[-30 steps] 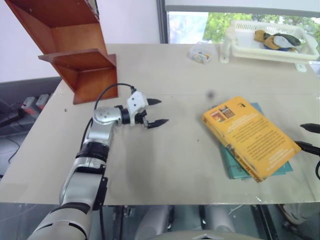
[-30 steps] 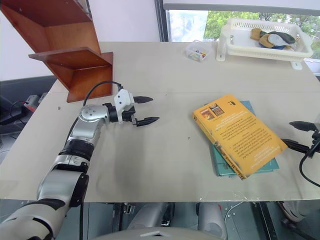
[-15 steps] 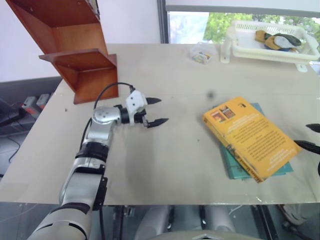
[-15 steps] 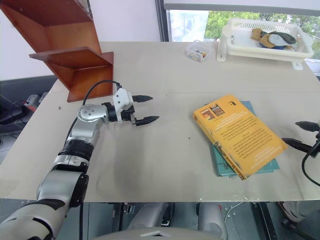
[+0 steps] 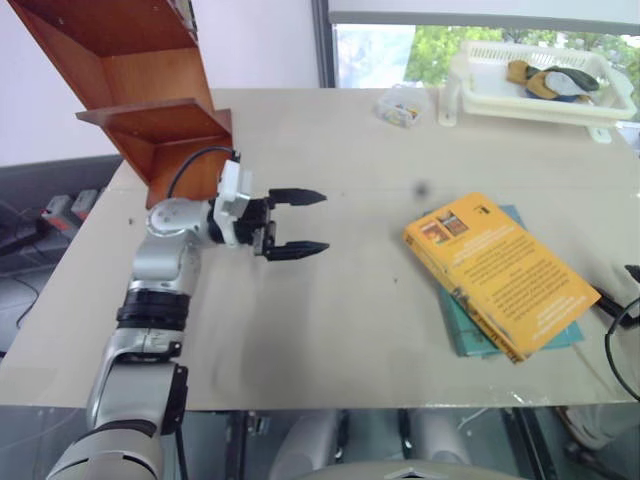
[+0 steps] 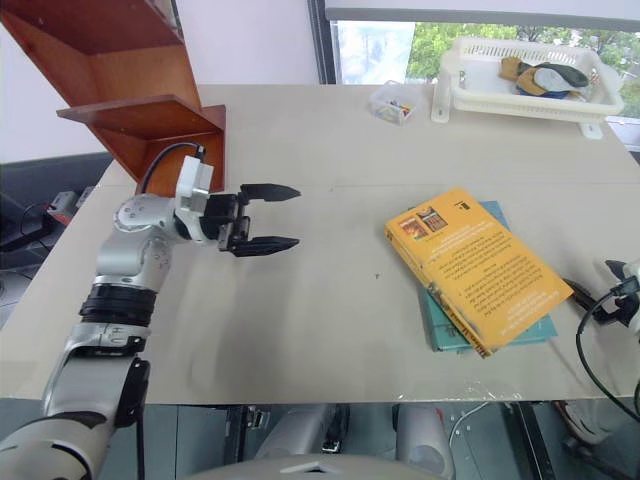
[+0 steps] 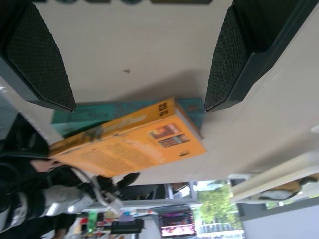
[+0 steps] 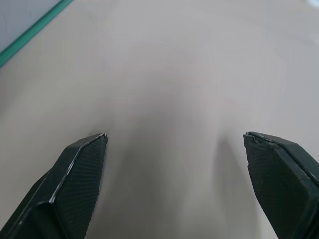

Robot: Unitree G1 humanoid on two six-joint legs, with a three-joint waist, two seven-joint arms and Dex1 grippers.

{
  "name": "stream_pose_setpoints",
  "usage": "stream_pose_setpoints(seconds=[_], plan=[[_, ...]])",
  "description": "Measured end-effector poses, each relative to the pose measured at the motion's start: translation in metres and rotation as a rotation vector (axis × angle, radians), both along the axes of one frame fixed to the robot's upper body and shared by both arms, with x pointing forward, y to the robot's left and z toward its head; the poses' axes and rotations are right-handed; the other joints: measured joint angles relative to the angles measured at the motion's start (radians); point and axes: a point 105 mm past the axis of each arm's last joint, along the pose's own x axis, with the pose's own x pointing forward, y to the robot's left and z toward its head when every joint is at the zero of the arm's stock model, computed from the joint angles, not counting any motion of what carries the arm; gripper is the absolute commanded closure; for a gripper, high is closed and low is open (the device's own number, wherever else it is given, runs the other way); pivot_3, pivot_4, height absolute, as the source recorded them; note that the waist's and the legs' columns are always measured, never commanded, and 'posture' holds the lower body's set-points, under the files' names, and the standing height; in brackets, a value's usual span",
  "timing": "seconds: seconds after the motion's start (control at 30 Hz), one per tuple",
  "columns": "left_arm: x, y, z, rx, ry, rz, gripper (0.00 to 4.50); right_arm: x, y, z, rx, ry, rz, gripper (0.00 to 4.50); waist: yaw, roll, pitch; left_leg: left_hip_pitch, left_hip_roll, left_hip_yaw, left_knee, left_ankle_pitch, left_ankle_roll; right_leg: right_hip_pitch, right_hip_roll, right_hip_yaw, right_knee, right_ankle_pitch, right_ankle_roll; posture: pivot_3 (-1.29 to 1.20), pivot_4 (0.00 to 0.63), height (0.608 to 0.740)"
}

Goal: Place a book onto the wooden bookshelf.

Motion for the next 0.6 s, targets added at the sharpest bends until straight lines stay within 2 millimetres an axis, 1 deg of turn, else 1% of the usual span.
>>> stream_pose_setpoints(seconds=[0.03, 0.1, 0.17, 0.23, 0.3, 0.33, 0.5, 0.6], plan=[[-0.001, 0.000, 0.002, -0.003, 0.001, -0.004, 0.04, 0.002, 0.007, -0.002, 0.016, -0.018, 0.000, 0.00, 0.000, 0.000, 0.000, 0.001, 0.000, -0.001, 0.000, 0.000, 0.000, 0.001, 0.000, -0.001, 0.000, 0.000, 0.000, 0.00, 0.150, 0.699], [-0.002, -0.001, 0.003, -0.007, 0.003, -0.010, 0.04, 0.004, 0.014, -0.006, 0.033, -0.027, 0.001, 0.00, 0.000, 0.000, 0.000, 0.002, 0.000, -0.001, -0.001, 0.000, 0.000, 0.002, 0.000, -0.001, 0.000, 0.000, 0.000, 0.00, 0.150, 0.699], [-0.002, 0.000, 0.003, -0.006, 0.009, -0.008, 0.04, 0.003, 0.020, -0.005, 0.016, -0.027, 0.024, 0.00, 0.000, 0.000, 0.000, 0.003, 0.000, -0.001, -0.001, 0.000, 0.000, 0.003, 0.001, -0.001, 0.000, 0.000, -0.001, 0.00, 0.150, 0.699], [-0.004, 0.000, 0.002, -0.004, 0.009, -0.005, 0.04, 0.004, 0.036, -0.007, 0.014, -0.029, 0.081, 0.00, -0.001, 0.000, 0.000, 0.003, 0.001, -0.002, -0.001, 0.000, -0.001, 0.004, 0.001, -0.001, -0.001, 0.000, -0.001, 0.00, 0.150, 0.699], [-0.008, -0.001, -0.002, 0.000, 0.012, -0.004, 0.04, 0.005, 0.061, -0.010, 0.048, -0.048, 0.140, 0.00, -0.004, 0.000, 0.000, 0.003, 0.001, -0.002, -0.001, 0.000, -0.001, 0.003, 0.001, -0.001, -0.001, 0.000, -0.001, 0.00, 0.150, 0.699], [-0.009, -0.001, -0.004, 0.000, 0.016, 0.000, 0.04, 0.006, 0.068, -0.010, 0.053, -0.051, 0.159, 0.00, -0.004, 0.000, 0.000, 0.003, 0.001, -0.002, -0.001, 0.000, -0.001, 0.003, 0.001, -0.001, -0.001, 0.000, -0.001, 0.00, 0.150, 0.699], [-0.012, -0.001, -0.011, -0.002, 0.036, 0.021, 0.04, 0.015, 0.099, -0.012, 0.086, -0.071, 0.220, 0.00, 0.001, 0.000, 0.000, 0.005, 0.001, -0.002, -0.001, 0.001, -0.001, 0.004, 0.001, -0.001, 0.000, 0.000, -0.001, 0.00, 0.150, 0.699], [-0.013, -0.003, -0.011, -0.007, 0.034, 0.021, 0.04, 0.024, 0.110, -0.011, 0.086, -0.083, 0.243, 0.00, 0.000, 0.000, 0.000, 0.006, 0.001, -0.002, -0.001, 0.001, -0.001, 0.005, 0.001, -0.001, 0.000, 0.000, -0.001, 0.00, 0.150, 0.699]])
